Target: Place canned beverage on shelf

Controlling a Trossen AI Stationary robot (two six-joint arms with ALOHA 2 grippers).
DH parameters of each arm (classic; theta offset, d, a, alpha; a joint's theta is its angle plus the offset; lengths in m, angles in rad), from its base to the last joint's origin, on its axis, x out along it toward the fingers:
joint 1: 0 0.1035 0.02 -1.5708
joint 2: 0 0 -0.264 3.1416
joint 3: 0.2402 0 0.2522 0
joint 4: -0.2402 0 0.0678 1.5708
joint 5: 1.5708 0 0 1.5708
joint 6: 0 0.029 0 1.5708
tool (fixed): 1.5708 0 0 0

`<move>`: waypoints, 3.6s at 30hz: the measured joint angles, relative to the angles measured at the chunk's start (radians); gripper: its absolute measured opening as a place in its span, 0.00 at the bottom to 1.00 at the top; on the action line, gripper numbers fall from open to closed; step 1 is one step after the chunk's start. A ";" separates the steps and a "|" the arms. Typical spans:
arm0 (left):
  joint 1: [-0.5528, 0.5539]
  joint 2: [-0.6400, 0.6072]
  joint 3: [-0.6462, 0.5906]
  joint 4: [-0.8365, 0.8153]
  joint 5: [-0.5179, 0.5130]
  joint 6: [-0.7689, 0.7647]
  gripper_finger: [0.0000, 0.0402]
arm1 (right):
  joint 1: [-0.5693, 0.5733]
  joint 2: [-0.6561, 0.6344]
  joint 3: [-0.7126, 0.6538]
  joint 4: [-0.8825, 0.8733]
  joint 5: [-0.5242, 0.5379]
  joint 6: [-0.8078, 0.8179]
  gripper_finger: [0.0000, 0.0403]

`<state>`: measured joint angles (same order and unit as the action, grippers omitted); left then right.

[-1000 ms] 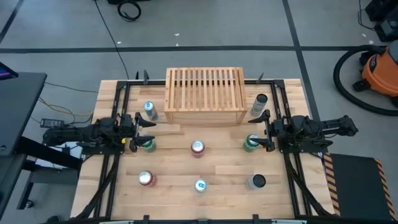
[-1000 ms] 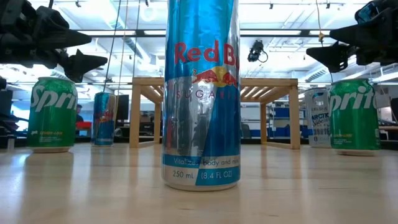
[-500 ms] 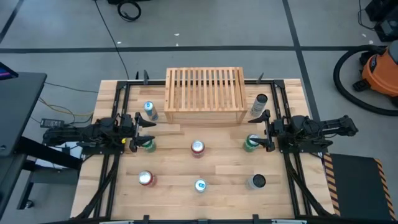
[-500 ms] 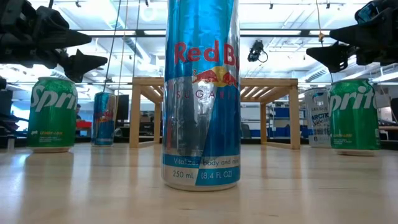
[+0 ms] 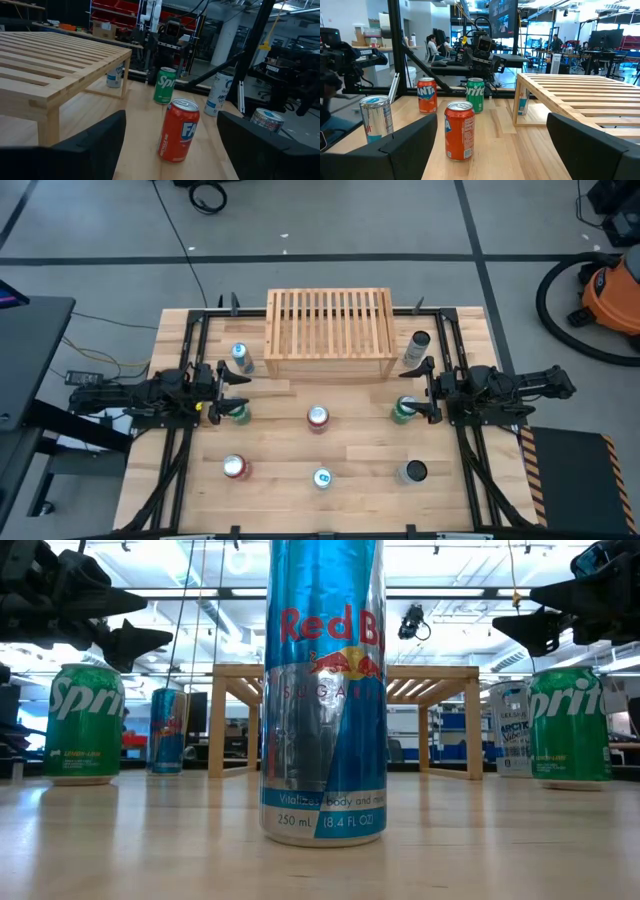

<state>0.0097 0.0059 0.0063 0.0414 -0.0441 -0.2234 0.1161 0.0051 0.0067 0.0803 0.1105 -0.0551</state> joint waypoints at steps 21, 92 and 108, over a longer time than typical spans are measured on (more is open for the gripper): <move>0.000 0.000 0.000 0.107 -0.096 0.088 0.79 | 0.000 0.000 0.000 0.000 0.000 0.000 0.96; 0.080 0.930 0.779 -0.257 -0.084 0.202 0.79 | -0.001 0.001 0.000 0.347 0.128 0.105 0.96; 0.144 0.987 0.815 -0.274 0.099 0.231 0.79 | -0.001 0.001 0.000 0.345 0.130 0.107 0.96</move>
<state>0.1539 0.9929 0.8211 -0.2327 0.0549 0.0076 0.1146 0.0063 0.0067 0.4252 0.2405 0.0517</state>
